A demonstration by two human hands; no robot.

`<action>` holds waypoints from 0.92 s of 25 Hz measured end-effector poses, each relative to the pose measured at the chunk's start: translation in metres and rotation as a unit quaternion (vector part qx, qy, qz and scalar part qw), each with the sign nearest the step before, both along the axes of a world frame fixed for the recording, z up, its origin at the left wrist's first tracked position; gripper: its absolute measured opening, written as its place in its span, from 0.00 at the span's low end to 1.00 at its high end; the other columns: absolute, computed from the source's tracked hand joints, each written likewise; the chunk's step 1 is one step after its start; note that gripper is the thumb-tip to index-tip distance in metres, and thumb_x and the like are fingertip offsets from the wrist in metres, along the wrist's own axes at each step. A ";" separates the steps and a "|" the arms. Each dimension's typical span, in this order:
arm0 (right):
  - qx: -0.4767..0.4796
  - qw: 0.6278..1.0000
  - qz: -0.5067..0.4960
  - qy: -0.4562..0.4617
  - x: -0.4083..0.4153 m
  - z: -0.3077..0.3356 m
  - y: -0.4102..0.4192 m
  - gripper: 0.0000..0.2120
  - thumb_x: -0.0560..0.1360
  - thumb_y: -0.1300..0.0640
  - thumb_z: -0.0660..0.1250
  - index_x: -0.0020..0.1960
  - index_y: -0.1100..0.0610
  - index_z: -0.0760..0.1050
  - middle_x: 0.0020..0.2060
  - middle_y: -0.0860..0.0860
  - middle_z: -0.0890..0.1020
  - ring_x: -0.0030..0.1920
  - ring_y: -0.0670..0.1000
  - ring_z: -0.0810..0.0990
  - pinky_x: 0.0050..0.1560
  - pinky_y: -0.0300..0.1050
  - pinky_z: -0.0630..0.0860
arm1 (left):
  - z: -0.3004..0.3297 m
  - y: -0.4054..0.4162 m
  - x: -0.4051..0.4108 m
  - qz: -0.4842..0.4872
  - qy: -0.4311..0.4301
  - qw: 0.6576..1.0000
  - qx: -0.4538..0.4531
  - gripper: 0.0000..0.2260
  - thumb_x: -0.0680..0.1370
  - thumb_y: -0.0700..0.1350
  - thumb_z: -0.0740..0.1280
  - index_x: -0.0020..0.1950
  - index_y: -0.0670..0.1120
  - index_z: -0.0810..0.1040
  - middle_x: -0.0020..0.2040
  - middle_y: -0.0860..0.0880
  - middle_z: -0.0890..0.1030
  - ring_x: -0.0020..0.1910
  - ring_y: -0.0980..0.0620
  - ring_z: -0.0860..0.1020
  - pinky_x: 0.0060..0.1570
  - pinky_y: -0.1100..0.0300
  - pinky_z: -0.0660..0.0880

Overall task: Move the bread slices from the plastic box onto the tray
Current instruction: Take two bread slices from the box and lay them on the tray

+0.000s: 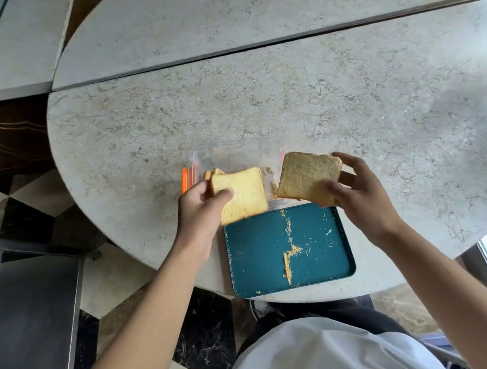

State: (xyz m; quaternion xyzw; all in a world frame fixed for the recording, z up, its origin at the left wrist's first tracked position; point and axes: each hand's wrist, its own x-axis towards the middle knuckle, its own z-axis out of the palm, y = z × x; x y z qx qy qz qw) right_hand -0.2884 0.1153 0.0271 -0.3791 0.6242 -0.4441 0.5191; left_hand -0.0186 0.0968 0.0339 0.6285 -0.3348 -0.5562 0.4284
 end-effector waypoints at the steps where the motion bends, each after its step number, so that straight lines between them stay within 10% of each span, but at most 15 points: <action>1: 0.010 1.000 -0.004 -0.019 -0.008 -0.004 0.008 0.21 0.77 0.62 0.71 0.67 0.49 0.72 0.51 0.55 0.86 0.52 0.59 0.85 0.49 0.59 0.83 | -0.003 0.009 0.001 -0.003 0.010 1.000 0.012 0.09 0.70 0.41 0.73 0.49 0.48 0.86 0.52 0.44 0.87 0.55 0.45 0.84 0.62 0.38 0.76; 23: 0.194 0.978 0.080 0.015 -0.028 -0.085 0.036 0.15 0.78 0.65 0.68 0.64 0.59 0.73 0.54 0.61 0.82 0.53 0.60 0.83 0.51 0.58 0.83 | -0.098 0.056 -0.014 0.052 0.110 0.964 0.236 0.08 0.77 0.35 0.69 0.54 0.43 0.83 0.48 0.46 0.88 0.52 0.45 0.85 0.39 0.52 0.83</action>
